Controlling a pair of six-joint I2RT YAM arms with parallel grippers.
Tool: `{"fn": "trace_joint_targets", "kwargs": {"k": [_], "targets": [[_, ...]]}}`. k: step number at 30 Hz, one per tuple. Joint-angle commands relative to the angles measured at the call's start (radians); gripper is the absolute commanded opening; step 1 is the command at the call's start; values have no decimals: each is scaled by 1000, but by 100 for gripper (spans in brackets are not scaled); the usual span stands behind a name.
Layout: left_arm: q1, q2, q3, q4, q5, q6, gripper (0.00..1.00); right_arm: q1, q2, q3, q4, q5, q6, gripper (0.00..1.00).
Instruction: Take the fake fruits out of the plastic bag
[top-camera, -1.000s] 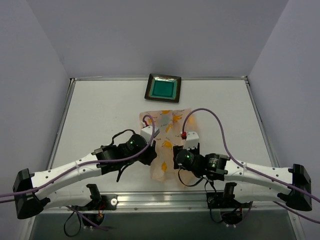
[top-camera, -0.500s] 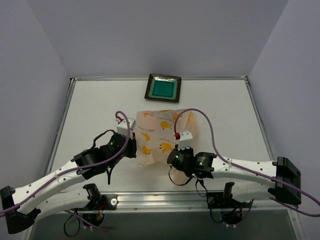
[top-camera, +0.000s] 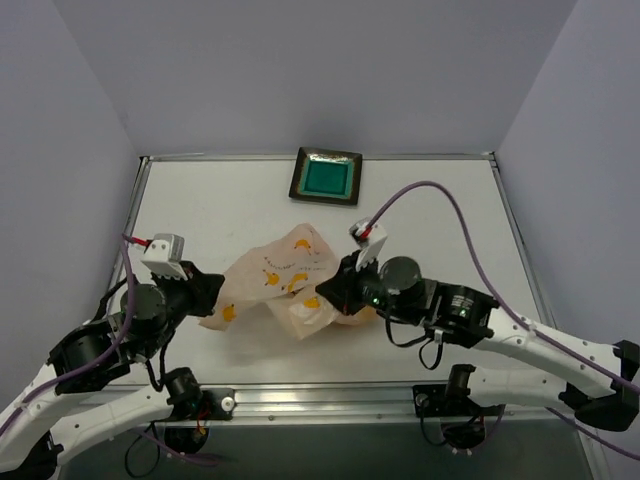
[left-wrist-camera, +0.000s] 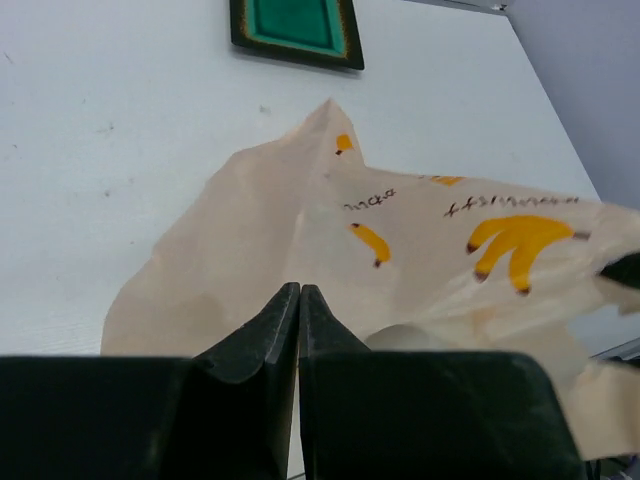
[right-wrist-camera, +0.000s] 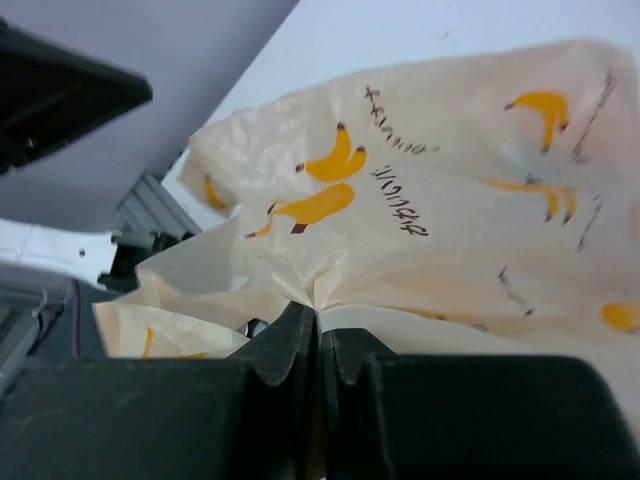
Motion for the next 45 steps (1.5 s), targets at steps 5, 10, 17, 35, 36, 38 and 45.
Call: {"fn": "trace_joint_targets", "kwargs": {"k": [5, 10, 17, 35, 36, 38, 45], "targets": [[41, 206, -104, 213, -17, 40, 2, -548, -36, -196, -14, -141, -58, 0], [122, 306, -79, 350, 210, 113, 8, -613, -55, -323, 19, -96, -80, 0], [120, 303, -1, 289, 285, 225, 97, -595, -152, -420, 81, -182, -48, 0], [163, 823, 237, 55, 259, 371, 94, -384, -43, -458, 115, 33, 17, 0], [179, 865, 231, 77, 277, 368, 94, -384, -36, -462, 115, 29, 18, 0], [199, 899, 218, 103, 256, 338, 96, -383, -23, -466, 118, 39, 23, 0], [277, 754, 94, 371, 277, 219, 2, -390, 20, -468, 150, 103, -9, 0]]}}
